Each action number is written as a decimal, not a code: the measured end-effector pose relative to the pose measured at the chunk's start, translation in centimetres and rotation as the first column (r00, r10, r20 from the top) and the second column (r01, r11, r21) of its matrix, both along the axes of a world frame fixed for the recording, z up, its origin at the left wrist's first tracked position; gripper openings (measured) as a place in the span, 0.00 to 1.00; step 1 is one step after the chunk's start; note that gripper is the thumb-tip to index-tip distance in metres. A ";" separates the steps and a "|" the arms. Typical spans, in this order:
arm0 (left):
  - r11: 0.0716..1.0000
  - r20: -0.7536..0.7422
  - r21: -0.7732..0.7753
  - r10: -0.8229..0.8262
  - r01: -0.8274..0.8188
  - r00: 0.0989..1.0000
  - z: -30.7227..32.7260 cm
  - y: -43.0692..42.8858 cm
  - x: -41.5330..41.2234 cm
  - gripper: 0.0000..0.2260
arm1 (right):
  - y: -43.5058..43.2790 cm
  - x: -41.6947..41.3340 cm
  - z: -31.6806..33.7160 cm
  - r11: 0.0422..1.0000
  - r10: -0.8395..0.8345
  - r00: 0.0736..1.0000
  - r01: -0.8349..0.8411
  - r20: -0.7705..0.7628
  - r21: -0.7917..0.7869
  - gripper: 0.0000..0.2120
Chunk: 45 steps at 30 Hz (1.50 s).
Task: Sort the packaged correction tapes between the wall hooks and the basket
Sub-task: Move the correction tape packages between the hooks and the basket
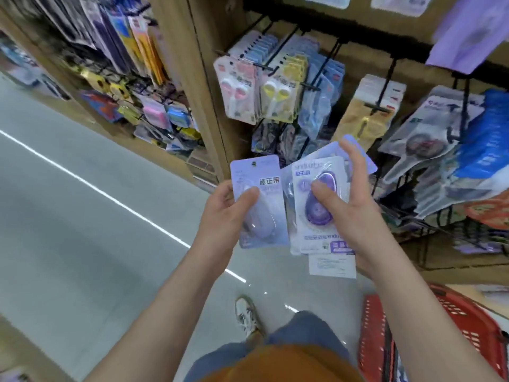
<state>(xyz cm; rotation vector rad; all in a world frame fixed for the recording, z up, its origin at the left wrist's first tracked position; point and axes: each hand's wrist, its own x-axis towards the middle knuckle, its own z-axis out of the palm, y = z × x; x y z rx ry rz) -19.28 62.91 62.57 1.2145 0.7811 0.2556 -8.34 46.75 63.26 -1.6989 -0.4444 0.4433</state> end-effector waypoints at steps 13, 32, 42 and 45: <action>0.999 0.109 -0.005 0.045 -0.044 0.993 2.8 10.7 4.7 0.08 | 10.7 5.0 2.2 0.965 0.256 0.959 -0.246 0.121 -0.092 0.08; 0.972 0.227 0.166 -0.204 0.168 0.952 5.5 20.1 15.2 0.05 | 20.2 12.4 4.9 0.962 0.256 0.964 -0.248 0.068 -0.113 0.09; 0.856 0.293 0.259 -0.510 0.447 0.808 9.7 26.5 18.3 0.07 | 25.2 11.5 7.0 0.988 0.042 0.978 -0.010 0.206 -0.152 0.13; 0.854 0.336 0.342 -0.502 0.393 0.797 11.6 27.5 18.7 0.03 | 26.2 10.3 7.7 0.992 0.004 0.978 0.022 0.210 -0.125 0.10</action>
